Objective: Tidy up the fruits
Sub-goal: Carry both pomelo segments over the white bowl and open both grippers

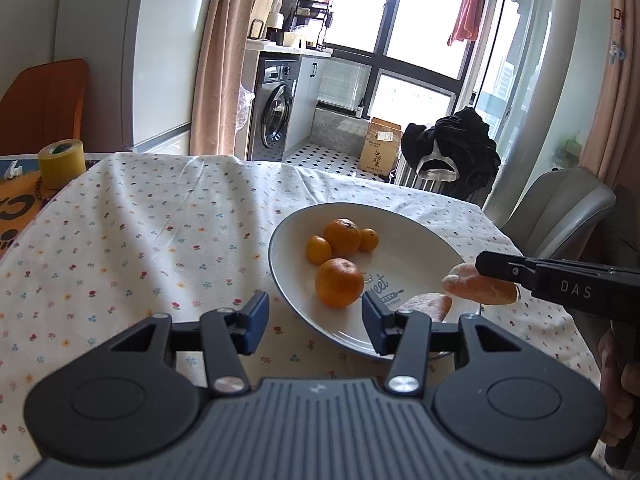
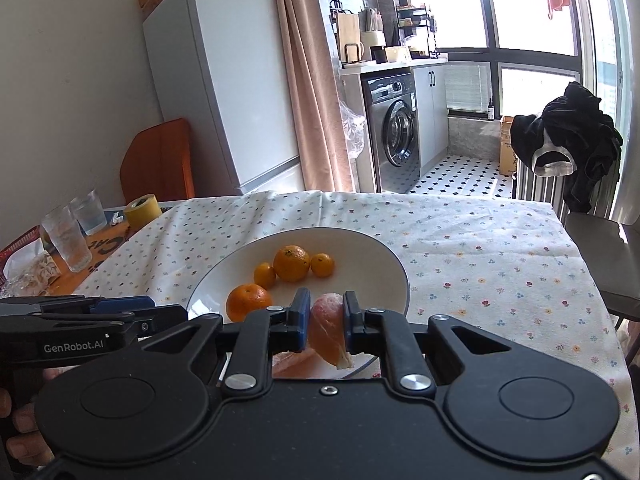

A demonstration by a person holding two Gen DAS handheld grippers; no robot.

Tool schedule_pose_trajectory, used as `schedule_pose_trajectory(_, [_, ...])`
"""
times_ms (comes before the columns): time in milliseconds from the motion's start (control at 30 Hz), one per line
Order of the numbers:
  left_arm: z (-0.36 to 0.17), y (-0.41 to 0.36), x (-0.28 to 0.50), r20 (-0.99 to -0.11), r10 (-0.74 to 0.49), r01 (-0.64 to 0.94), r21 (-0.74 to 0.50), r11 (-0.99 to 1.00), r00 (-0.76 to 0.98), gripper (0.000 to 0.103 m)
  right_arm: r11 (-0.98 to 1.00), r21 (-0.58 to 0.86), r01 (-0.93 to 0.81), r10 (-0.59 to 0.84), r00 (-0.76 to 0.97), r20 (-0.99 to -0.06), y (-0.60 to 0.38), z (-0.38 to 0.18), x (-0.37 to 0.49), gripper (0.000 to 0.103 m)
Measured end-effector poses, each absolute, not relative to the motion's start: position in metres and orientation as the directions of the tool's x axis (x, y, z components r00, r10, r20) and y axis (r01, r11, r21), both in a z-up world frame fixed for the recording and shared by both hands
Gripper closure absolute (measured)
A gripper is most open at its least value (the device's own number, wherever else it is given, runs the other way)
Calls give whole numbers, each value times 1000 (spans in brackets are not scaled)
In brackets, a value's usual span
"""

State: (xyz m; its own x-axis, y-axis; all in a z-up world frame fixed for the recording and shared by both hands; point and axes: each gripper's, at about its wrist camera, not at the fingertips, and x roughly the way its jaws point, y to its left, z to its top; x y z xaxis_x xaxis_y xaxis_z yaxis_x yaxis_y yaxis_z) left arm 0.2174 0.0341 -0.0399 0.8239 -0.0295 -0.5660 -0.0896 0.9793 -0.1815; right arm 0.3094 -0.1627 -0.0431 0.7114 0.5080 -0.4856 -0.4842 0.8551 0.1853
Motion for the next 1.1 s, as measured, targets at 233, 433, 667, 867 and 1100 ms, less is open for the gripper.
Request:
schedule_pose_trajectory(233, [-45, 41, 208, -580, -10, -115, -178, 977, 814, 52, 862, 173, -476, 496, 726, -477, -159, -47, 318, 103])
schedule_pose_trajectory(433, [-47, 41, 204, -583, -13, -116, -184, 976, 812, 52, 859, 226, -460, 509, 710, -486, -164, -51, 317, 95])
schedule_pose_trajectory(667, [-51, 39, 197, -589, -15, -117, -184, 976, 808, 46, 854, 257, -452, 518, 699, -494, -172, -51, 308, 84])
schedule_pose_trajectory(867, [-50, 35, 189, -586, -19, -109, -182, 977, 810, 41, 848, 269, -457, 529, 686, -500, -175, -51, 297, 77])
schedule_pose_trajectory(1100, [-50, 28, 179, -587, -31, -93, -181, 979, 809, 36, 845, 269, -463, 533, 683, -499, -181, -52, 282, 64])
